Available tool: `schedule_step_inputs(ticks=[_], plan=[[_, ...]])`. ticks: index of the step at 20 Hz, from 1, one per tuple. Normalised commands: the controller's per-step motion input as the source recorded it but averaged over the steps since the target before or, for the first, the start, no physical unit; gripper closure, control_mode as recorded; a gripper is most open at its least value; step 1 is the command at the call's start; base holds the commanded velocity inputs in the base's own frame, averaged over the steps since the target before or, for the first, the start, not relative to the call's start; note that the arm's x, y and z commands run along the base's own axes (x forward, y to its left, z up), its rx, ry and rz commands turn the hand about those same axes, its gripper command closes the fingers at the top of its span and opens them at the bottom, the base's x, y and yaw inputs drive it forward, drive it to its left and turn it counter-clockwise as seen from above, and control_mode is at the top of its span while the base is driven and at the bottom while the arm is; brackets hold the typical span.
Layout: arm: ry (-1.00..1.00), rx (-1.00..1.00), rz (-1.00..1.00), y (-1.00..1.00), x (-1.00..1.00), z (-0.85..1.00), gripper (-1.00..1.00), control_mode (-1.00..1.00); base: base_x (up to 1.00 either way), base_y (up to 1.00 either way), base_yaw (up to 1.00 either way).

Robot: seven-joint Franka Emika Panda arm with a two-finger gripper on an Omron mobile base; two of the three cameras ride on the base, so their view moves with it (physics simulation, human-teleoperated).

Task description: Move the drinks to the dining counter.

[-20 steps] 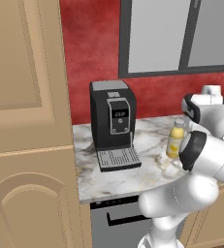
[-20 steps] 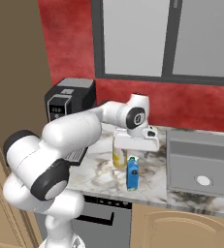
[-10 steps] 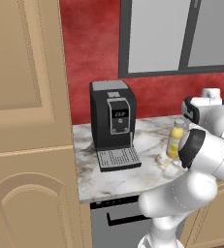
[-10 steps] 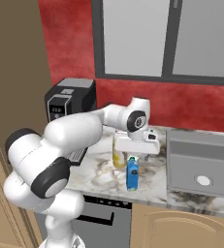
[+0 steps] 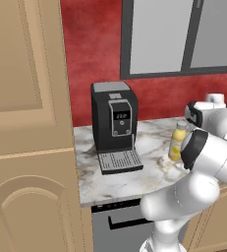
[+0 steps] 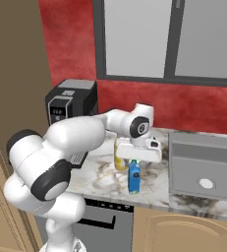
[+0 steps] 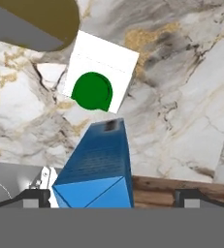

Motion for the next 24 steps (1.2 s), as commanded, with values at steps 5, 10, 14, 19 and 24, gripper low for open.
schedule_step_inputs(ticks=[5, 10, 14, 19, 24], plan=[[0.04, 0.06, 0.0, -0.02, -0.29, -0.1, -1.0, -1.0, 0.0, 0.0, 0.0], [0.06, 0.06, 0.0, -0.02, -0.25, -0.13, -1.0, -1.0, 0.0, 0.0, 0.0], [0.09, 0.03, 0.0, 0.0, -0.05, -0.29, -1.0, -1.0, 0.0, 0.0, 0.0], [0.05, 0.06, 0.0, 0.04, 0.0, -0.55, -1.0, -1.0, 0.0, 0.0, 0.0], [0.02, 0.06, 0.0, 0.21, 0.0, -0.56, 1.0, -1.0, 0.0, 0.0, 0.0]])
